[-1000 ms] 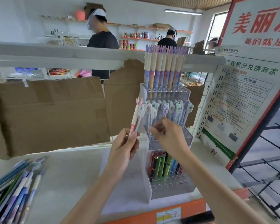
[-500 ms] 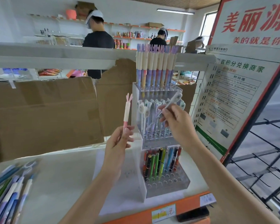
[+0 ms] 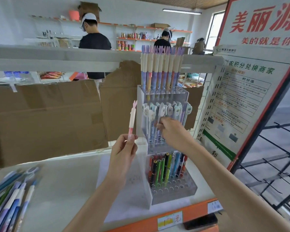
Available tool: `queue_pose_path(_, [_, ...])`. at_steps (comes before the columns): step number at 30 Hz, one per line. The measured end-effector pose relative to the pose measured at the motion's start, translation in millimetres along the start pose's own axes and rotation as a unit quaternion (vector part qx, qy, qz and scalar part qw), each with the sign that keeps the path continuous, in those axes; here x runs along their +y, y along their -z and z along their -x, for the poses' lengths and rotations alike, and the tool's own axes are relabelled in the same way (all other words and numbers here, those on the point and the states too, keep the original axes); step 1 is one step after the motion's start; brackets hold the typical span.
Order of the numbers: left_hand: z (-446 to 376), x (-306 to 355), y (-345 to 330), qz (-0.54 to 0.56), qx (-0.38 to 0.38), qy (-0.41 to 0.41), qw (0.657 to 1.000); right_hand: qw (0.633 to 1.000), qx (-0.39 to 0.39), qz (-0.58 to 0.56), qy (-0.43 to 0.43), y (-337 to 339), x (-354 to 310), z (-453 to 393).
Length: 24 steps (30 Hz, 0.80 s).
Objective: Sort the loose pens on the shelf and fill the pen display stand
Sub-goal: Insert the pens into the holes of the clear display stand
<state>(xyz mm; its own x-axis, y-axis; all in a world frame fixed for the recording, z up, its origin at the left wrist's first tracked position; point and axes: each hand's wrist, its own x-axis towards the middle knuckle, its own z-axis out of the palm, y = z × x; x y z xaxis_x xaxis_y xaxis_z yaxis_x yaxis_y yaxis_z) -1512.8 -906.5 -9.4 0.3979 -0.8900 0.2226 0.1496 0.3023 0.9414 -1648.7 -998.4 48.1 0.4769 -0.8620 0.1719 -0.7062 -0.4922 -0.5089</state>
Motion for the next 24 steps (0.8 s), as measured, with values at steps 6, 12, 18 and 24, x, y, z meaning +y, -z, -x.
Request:
queue_pose_path(6, [0, 1, -1, -0.01, -0.015, -0.002, 1.0, 0.999, -0.015, 0.047, -0.015, -10, 1, -1])
queue_pose_path(12, [0, 12, -5, -0.018, -0.06, -0.04, 0.997, 0.998, 0.047, -0.033, -0.011, 0, 7, 18])
queue_pose_path(18, [-21, 34, -28, -0.067, -0.117, -0.102, 0.985, 0.973, 0.066, -0.192, 0.11, 22, -28, 26])
queue_pose_path(24, [-48, 51, -32, -0.216, -0.112, -0.179, 0.953, 0.952, 0.152, -0.249, 0.091, 47, -42, 5])
